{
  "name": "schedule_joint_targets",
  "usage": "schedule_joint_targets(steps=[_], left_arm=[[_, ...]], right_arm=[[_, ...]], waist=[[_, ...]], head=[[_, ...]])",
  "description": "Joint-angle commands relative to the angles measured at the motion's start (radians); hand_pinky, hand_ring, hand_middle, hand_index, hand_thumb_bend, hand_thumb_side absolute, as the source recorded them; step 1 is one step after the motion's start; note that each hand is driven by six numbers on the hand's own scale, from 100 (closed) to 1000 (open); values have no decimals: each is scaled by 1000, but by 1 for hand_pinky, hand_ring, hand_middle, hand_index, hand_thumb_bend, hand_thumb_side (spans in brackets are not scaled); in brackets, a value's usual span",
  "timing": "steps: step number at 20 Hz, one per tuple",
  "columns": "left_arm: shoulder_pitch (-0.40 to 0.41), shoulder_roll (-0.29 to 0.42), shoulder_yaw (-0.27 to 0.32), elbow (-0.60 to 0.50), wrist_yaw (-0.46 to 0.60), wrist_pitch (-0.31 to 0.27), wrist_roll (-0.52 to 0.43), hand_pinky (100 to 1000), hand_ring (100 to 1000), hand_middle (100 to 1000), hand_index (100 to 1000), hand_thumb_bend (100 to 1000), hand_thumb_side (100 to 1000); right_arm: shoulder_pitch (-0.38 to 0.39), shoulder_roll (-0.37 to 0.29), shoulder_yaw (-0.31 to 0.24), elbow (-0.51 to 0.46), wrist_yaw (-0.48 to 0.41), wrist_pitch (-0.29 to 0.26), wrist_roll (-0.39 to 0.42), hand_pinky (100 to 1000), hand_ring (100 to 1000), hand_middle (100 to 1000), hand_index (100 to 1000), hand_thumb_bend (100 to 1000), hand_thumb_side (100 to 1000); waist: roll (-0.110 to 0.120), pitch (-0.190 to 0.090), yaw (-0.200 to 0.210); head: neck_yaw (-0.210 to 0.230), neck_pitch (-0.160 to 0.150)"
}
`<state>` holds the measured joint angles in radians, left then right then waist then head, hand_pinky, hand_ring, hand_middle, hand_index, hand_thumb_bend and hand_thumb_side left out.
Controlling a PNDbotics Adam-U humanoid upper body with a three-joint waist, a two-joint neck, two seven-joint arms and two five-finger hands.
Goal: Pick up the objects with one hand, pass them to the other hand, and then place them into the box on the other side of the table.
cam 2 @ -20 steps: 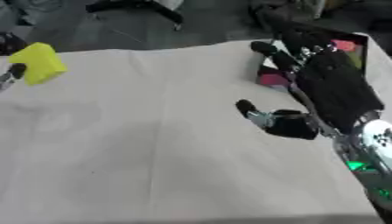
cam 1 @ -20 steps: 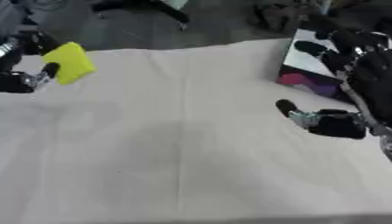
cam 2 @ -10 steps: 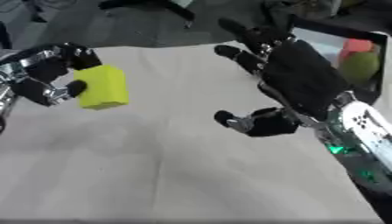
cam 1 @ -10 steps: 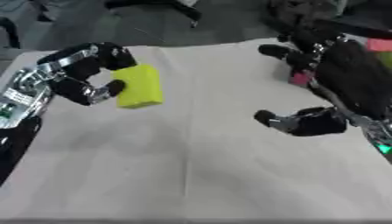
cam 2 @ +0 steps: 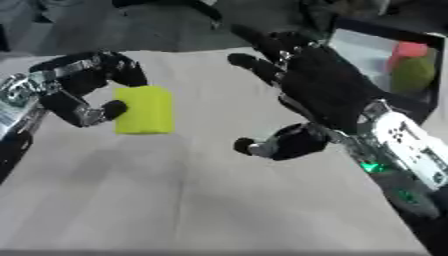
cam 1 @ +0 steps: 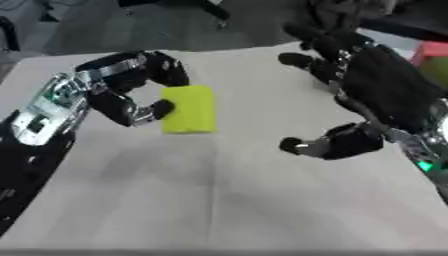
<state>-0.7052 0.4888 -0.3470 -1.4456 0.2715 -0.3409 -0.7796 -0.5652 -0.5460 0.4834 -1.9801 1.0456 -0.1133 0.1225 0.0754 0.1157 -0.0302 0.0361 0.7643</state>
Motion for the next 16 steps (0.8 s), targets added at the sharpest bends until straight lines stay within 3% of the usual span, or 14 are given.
schedule_joint_targets(steps=[1,16], left_arm=[[-37,-9,-11,-2,-9,-118,-127,532,410,349,530,100,275],[-139,-119,-28,70,-19,-87,-127,530,406,345,525,100,273]], right_arm=[[-24,7,1,-20,-8,3,15,796,813,1000,903,665,539],[-51,37,23,-20,-49,6,37,774,810,1000,887,693,514]], waist=[[-3,-8,2],[-6,-1,-1]], head=[[-15,6],[-19,5]])
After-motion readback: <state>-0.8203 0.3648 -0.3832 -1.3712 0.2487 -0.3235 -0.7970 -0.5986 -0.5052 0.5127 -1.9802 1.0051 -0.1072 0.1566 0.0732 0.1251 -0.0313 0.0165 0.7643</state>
